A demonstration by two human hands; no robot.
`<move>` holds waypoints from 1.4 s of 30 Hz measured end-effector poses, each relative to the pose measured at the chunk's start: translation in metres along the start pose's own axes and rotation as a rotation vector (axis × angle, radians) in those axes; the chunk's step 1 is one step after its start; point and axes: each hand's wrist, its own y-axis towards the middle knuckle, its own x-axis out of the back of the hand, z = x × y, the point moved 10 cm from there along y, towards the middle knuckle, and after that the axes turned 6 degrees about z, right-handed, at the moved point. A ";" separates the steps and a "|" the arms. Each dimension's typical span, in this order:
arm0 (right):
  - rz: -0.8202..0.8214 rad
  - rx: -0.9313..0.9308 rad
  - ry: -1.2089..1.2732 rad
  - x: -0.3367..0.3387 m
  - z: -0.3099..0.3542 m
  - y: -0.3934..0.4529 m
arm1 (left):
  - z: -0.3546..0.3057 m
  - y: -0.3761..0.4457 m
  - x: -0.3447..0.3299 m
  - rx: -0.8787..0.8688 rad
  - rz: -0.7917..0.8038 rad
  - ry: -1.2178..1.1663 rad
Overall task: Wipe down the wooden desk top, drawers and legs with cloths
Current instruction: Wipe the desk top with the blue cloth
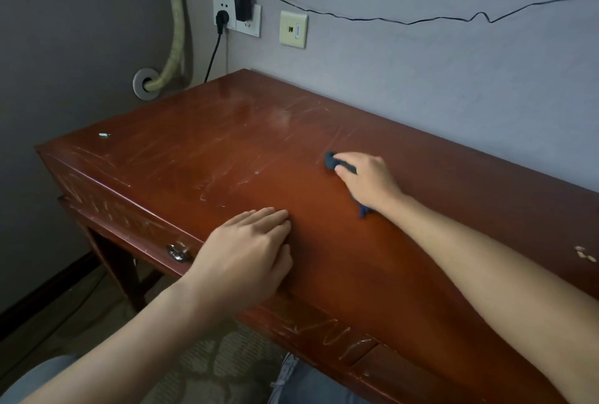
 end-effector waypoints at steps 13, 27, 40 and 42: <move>-0.008 0.340 -0.092 -0.009 0.038 -0.018 | 0.004 0.054 -0.043 0.253 0.292 0.027; -0.050 0.359 -0.084 -0.020 0.063 -0.004 | 0.009 0.052 -0.031 0.316 0.194 -0.005; -0.036 0.317 -0.016 -0.027 0.066 -0.008 | -0.001 0.051 -0.023 0.195 0.116 -0.059; 0.028 0.367 0.036 -0.028 0.065 -0.011 | -0.003 0.049 -0.023 0.146 0.113 -0.057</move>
